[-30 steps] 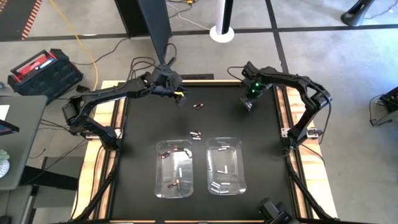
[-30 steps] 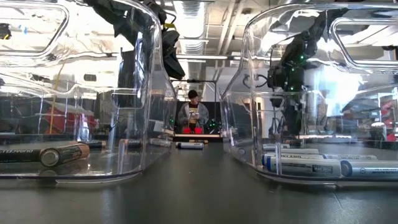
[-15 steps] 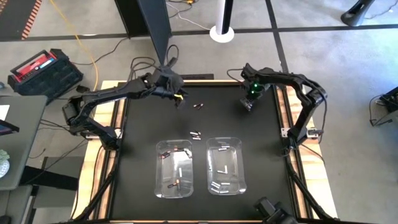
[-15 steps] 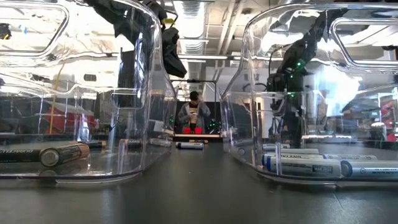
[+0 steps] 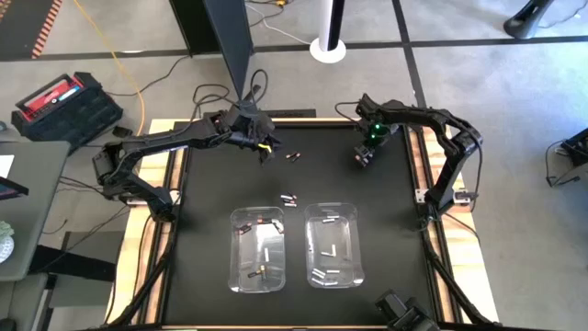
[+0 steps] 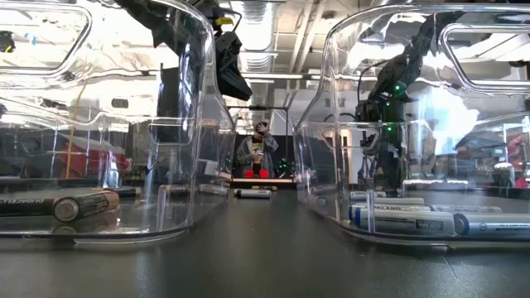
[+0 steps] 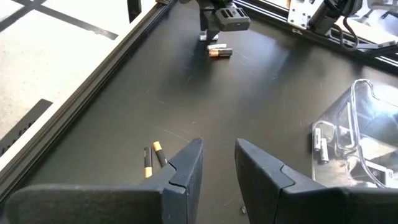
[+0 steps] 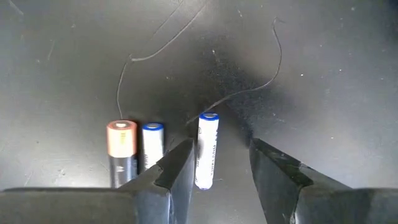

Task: Sort batteries
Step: Put the white battery into the right transparent bin

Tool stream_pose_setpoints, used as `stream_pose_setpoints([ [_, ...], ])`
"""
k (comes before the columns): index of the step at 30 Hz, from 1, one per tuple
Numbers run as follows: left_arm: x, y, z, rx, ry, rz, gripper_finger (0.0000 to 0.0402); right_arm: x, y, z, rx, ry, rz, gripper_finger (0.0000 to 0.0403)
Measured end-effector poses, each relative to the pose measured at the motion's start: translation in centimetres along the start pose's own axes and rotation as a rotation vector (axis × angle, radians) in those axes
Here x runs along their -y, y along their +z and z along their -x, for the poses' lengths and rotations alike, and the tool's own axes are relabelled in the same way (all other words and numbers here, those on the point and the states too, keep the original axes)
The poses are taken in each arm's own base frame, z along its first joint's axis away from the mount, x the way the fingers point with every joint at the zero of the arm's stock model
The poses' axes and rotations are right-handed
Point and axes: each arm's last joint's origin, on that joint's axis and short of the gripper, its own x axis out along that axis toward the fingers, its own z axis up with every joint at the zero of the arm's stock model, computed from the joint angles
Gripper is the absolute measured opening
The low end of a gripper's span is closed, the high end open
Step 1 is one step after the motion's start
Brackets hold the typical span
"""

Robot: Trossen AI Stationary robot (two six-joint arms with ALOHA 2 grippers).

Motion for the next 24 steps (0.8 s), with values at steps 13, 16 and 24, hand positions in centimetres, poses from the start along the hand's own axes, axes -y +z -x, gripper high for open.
stream_pose_setpoints([
  [13,0.06,0.0,-0.01,0.0,-0.002,0.002,0.0091,-0.06,-0.62,-0.74,-0.002,-0.009,0.0,0.0145],
  [16,0.11,-0.01,-0.02,-0.001,-0.003,-0.001,0.0091,-0.21,-0.63,-0.78,-0.003,-0.011,-0.003,0.0126],
  [24,0.12,-0.02,-0.02,-0.002,-0.003,0.0,0.0091,-0.14,-0.67,-0.85,-0.007,-0.011,-0.013,0.0073],
])
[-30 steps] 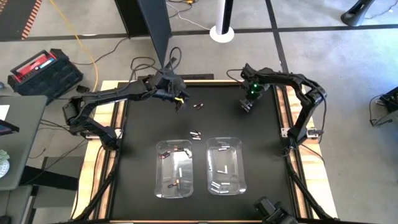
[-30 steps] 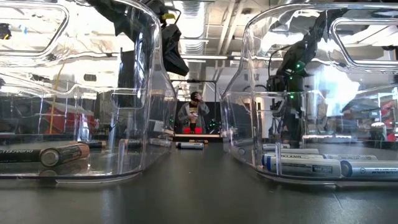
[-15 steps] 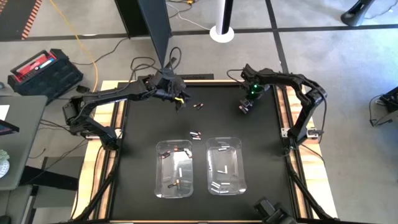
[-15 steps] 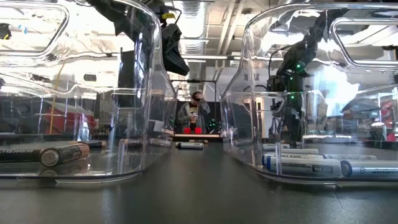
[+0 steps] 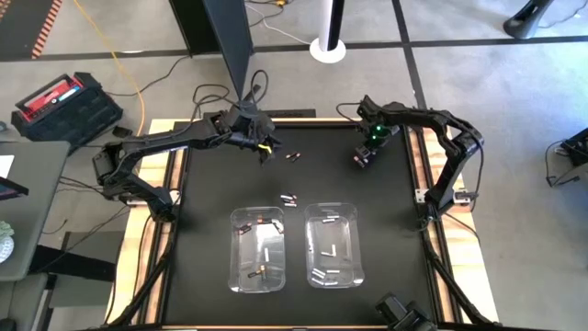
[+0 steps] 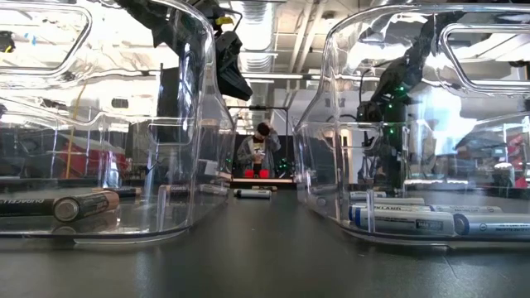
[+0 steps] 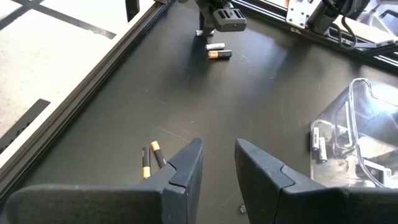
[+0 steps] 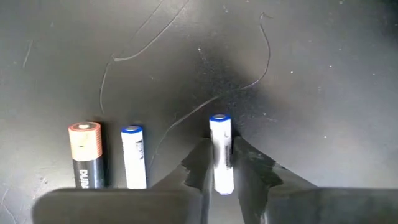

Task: Sort batteries
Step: Put the white battery into the right transparent bin

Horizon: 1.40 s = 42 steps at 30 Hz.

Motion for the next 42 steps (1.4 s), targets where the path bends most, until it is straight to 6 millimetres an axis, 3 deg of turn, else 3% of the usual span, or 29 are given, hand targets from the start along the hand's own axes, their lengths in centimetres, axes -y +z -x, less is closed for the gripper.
stream_pose_setpoints([
  [6,0.0,-0.1,0.0,-0.006,0.0,0.003,0.0091,0.0,-0.1,0.0,-0.009,0.002,-0.007,0.0051],
  [17,0.0,-0.1,0.0,-0.006,0.0,0.003,0.0091,0.0,-0.3,0.0,-0.026,0.006,-0.014,0.0048],
  [22,0.0,-0.1,0.0,-0.006,0.001,0.003,0.0091,0.3,-0.9,0.9,-0.03,0.026,-0.036,0.0048],
  [31,0.0,-0.1,0.0,-0.006,0.002,0.002,0.0091,0.8,-3.0,5.6,0.028,0.011,-0.057,0.0048],
  [42,0.0,-0.1,0.0,-0.006,0.001,-0.016,0.0091,-0.6,-6.6,12.1,0.231,-0.001,-0.011,0.0048],
])
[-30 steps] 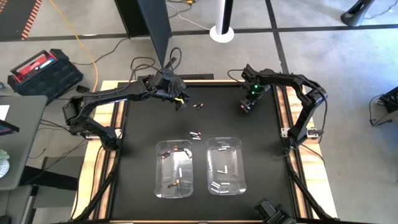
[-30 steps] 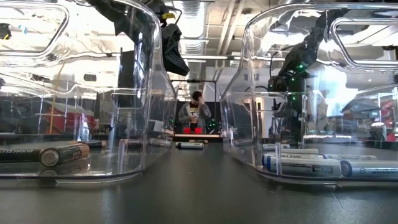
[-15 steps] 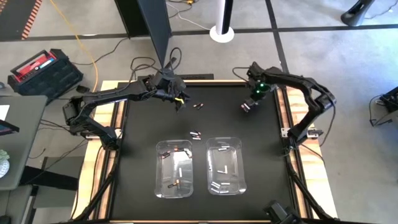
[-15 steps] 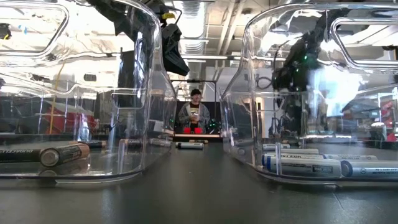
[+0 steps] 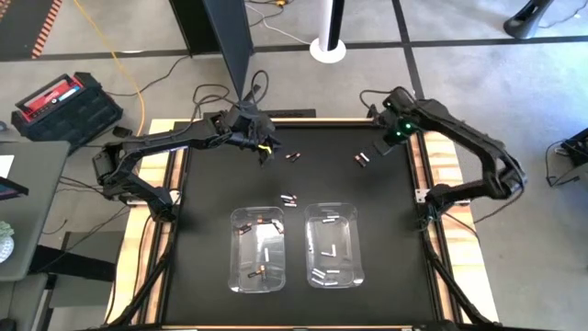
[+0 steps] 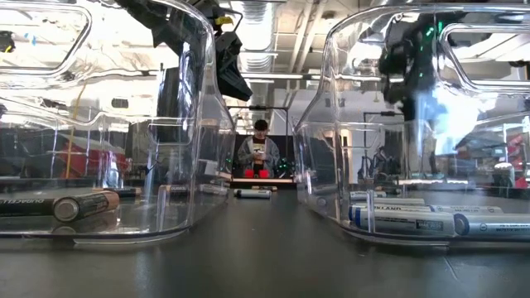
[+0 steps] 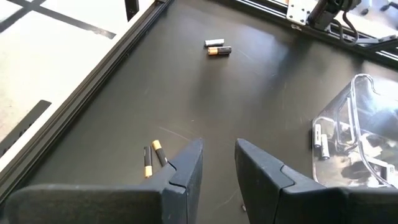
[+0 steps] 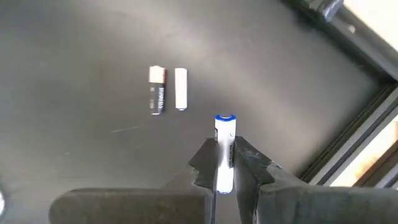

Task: Sort batteries
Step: Put the white battery into the right transparent bin

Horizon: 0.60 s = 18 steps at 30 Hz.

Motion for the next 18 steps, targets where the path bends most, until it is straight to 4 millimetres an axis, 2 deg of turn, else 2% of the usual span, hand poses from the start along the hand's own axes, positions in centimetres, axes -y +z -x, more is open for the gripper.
stream_pose_setpoints([
  [9,0.8,-0.5,-0.1,-0.055,-0.021,-0.036,0.0091,-3.0,-2.6,4.2,0.125,0.044,0.132,0.0048],
  [15,2.1,-1.0,-0.3,-0.102,-0.057,-0.081,0.0091,-6.6,-5.0,5.8,0.116,0.133,0.17,0.0048],
  [18,2.3,-1.9,-0.5,-0.122,-0.064,-0.08,0.0091,-9.0,-5.8,6.4,0.134,0.202,0.172,0.0048],
])
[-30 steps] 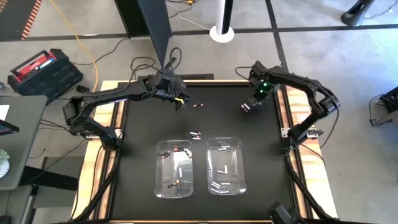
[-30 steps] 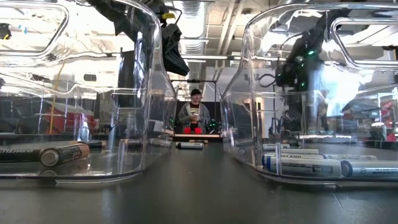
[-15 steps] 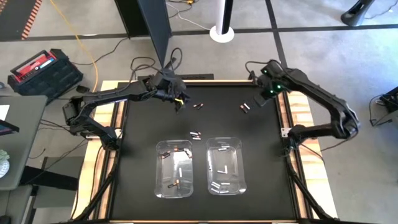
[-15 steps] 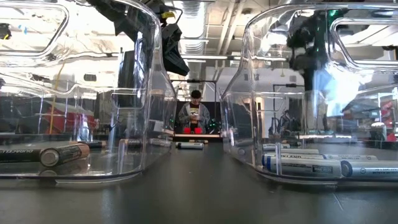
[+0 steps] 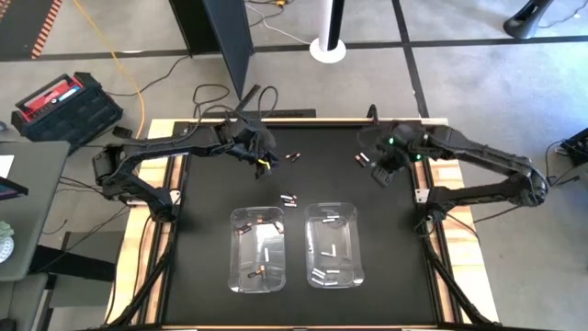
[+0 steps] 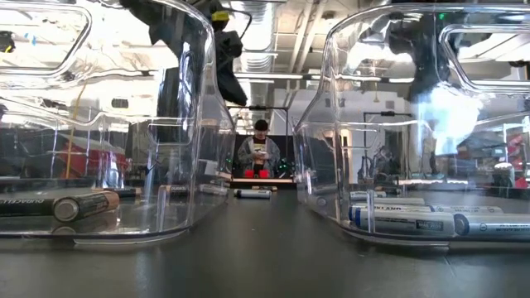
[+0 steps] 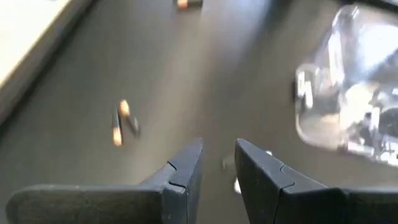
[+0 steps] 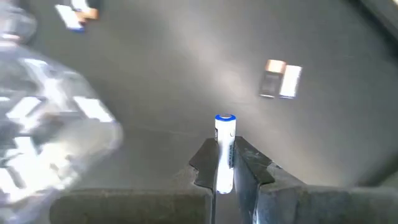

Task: Sort batteries
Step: Put the white battery into the right transparent bin

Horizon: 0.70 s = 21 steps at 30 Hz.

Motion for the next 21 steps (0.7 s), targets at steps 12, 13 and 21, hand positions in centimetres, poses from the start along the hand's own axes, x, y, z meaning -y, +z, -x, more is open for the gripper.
stream_pose_setpoints([
  [12,3.3,-6.8,5.7,0.074,0.056,0.075,0.0091,-10.1,-1.7,-1.5,0.053,0.194,-0.023,0.0048],
  [13,3.7,-7.2,6.3,0.095,0.072,0.076,0.0091,-10.8,-1.9,-1.8,0.046,0.202,-0.014,0.0048],
  [21,5.2,-9.3,9.7,0.218,0.193,0.069,0.0091,-16.6,-2.2,-5.0,-0.055,0.169,0.154,0.0048],
])
